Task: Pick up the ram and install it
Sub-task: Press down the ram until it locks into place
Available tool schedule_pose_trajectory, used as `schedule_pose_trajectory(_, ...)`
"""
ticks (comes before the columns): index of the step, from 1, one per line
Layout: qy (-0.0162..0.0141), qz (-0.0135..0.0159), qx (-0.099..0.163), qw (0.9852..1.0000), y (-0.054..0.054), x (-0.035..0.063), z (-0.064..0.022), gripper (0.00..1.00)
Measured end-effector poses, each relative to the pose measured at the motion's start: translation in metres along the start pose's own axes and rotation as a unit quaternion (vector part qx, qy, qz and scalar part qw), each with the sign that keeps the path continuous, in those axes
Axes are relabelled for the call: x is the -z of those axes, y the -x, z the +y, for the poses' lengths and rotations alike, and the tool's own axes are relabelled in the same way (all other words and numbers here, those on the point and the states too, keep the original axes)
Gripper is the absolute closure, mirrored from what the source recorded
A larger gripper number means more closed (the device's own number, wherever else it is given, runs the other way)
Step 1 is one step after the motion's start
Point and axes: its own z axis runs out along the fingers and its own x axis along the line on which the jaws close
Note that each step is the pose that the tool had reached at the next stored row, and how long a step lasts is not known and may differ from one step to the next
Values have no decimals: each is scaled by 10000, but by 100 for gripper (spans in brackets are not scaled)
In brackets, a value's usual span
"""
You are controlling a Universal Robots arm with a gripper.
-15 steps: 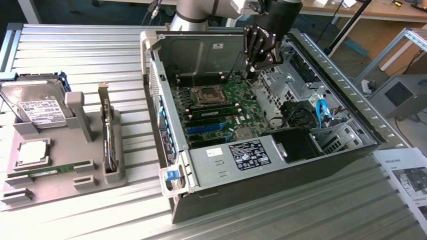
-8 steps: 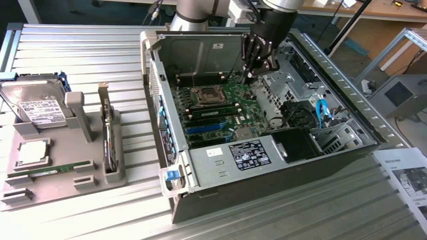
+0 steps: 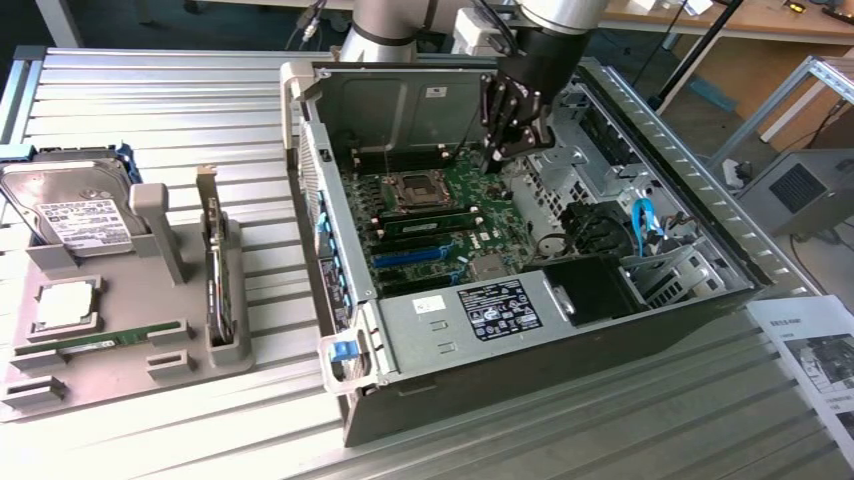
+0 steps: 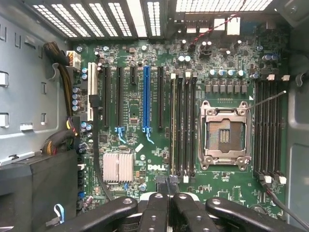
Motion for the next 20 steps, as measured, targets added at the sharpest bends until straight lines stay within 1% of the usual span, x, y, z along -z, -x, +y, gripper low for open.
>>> schedule_pose_trajectory(7, 0, -1, 0, 10000, 4, -62, -4, 89)
schedule_pose_trajectory(20, 0, -1, 0, 10000, 13, -238, -14, 89)
